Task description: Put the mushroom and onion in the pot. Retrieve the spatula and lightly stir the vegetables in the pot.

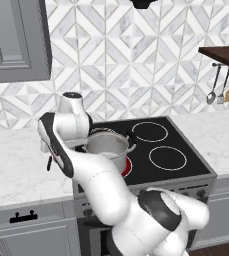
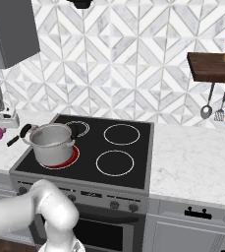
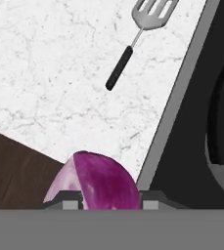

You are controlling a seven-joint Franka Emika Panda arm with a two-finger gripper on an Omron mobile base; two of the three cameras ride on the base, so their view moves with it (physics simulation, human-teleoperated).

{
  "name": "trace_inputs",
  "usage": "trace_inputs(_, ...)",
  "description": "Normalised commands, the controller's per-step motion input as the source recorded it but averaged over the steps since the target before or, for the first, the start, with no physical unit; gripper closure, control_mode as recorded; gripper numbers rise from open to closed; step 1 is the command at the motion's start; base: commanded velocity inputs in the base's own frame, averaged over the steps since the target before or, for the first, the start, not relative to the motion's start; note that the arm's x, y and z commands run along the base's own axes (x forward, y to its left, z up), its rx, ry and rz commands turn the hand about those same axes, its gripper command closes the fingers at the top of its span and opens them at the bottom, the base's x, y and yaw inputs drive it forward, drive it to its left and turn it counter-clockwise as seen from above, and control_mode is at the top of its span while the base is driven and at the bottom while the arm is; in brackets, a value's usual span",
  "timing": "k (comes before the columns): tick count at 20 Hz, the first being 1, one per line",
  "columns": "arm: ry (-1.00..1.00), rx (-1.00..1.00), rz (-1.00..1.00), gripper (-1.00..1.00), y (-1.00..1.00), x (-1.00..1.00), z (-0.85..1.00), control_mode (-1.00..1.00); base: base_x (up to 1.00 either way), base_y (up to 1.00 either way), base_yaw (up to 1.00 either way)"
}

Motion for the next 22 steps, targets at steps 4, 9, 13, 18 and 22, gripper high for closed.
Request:
trace_inputs(4, -0.19, 0.0, 0.25, 1.0, -1.0, -0.48, 1.0, -1.0, 0.0, 0.0, 0.0)
trace_inputs(9, -0.06, 0.0, 0.18, 1.0, -1.0, -0.1, 0.53, -1.0, 0.0, 0.0, 0.0)
trace_inputs(13, 0.0, 0.0, 0.09, 1.0, -1.0, 0.42, -0.03, -1.0, 0.0, 0.0, 0.0)
trace_inputs(18, 0.0, -0.03, 0.02, 1.0, -0.54, 0.63, -0.37, -1.0, 0.0, 0.0, 0.0)
trace_inputs(22, 0.0, -0.1, 0.0, 1.0, 0.02, 0.4, -0.71, -1.0, 0.0, 0.0, 0.0)
